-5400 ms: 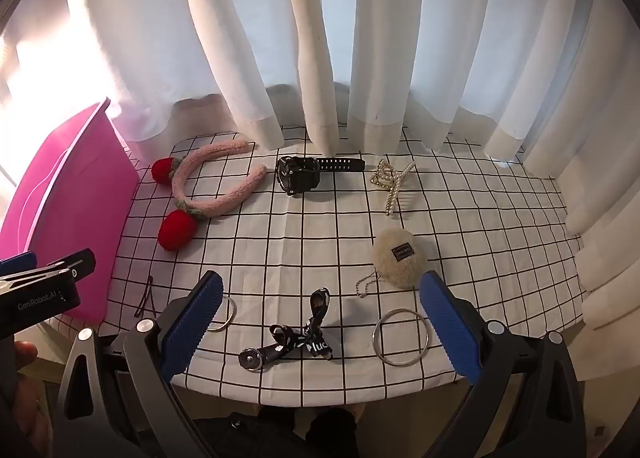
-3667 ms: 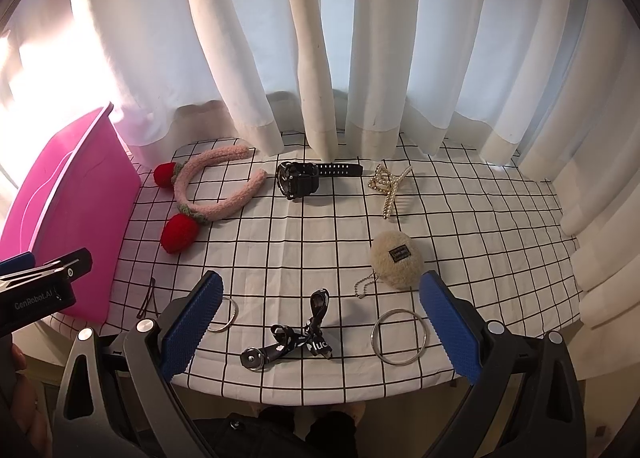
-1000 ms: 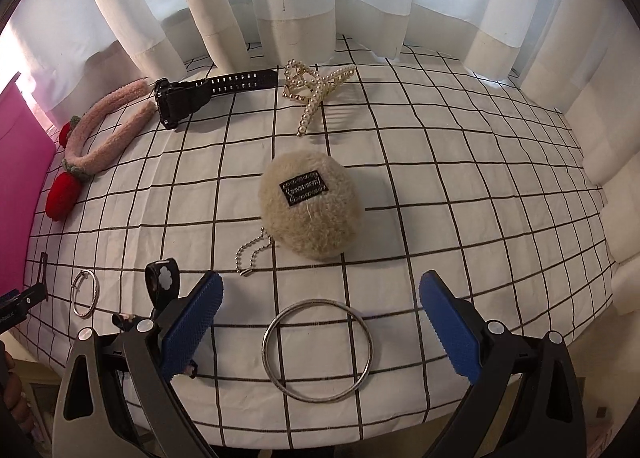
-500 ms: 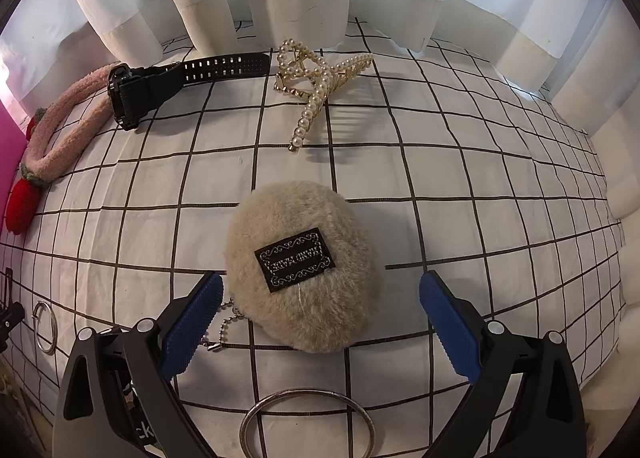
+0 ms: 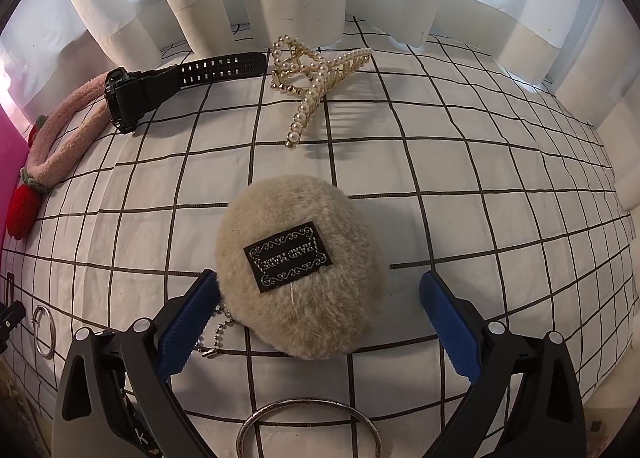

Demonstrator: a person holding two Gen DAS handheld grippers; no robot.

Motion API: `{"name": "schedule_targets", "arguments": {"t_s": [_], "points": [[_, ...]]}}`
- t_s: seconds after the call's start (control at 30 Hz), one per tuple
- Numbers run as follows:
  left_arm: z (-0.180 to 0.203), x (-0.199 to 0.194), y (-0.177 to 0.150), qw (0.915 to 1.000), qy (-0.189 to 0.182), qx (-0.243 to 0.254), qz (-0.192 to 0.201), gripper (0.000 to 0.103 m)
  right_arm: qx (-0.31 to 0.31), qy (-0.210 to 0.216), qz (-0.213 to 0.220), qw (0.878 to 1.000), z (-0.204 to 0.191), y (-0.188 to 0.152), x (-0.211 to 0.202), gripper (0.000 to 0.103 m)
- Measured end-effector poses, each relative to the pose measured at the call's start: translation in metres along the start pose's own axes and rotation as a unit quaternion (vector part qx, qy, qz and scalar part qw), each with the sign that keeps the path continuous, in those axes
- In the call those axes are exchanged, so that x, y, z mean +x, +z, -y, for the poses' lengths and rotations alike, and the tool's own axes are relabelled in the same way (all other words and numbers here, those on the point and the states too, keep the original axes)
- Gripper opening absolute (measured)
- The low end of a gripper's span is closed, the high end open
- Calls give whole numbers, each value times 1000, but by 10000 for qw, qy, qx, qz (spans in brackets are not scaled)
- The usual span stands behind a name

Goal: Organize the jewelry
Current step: 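Grasp the black tweezers with the left tool while the right tool grasps the beige fluffy pouch, then carry tweezers and pouch into the pink tub and open both tools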

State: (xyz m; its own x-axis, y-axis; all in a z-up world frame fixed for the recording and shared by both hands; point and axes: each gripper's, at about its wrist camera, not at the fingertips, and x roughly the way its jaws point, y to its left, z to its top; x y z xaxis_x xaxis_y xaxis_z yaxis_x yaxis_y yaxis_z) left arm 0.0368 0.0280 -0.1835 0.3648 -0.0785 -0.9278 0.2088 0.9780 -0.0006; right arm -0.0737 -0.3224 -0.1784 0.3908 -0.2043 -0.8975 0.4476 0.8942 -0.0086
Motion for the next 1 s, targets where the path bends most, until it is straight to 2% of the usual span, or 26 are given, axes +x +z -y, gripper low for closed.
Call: {"name": "schedule_targets", "arguments": {"t_s": [0.07,0.17,0.2,0.27,0.3,0.33,0.4,0.6,1.0], "points": [[1,-3,-4,10000,-4,-7,-3,95,-6,-1,13,10000,0,0,0,94],[2,-14,-9,10000,-38,40,76,81,-24,37,-6,10000,-1,-1,-1,91],[3,-16,-11,9999,-54,64,108,73,-30,68,4,10000,-2,-1,-2,89],[7,-20,-16,9998,-81,119,158,60,-117,113,38,9999,-7,-3,-7,77],[9,-21,-18,9997,-84,151,180,49,-177,135,62,9997,-10,-3,-8,72],[11,-24,-18,9996,-102,184,192,36,-237,140,87,9996,-13,-3,-11,60],[15,-25,-19,9995,-106,232,195,20,-300,141,87,9994,-18,-3,-13,56],[13,-33,-13,9995,-191,199,166,13,-222,290,156,9992,-18,-7,-17,49],[22,-81,-6,9972,-430,287,541,12,-247,583,450,9970,-23,-4,-52,49]]}}
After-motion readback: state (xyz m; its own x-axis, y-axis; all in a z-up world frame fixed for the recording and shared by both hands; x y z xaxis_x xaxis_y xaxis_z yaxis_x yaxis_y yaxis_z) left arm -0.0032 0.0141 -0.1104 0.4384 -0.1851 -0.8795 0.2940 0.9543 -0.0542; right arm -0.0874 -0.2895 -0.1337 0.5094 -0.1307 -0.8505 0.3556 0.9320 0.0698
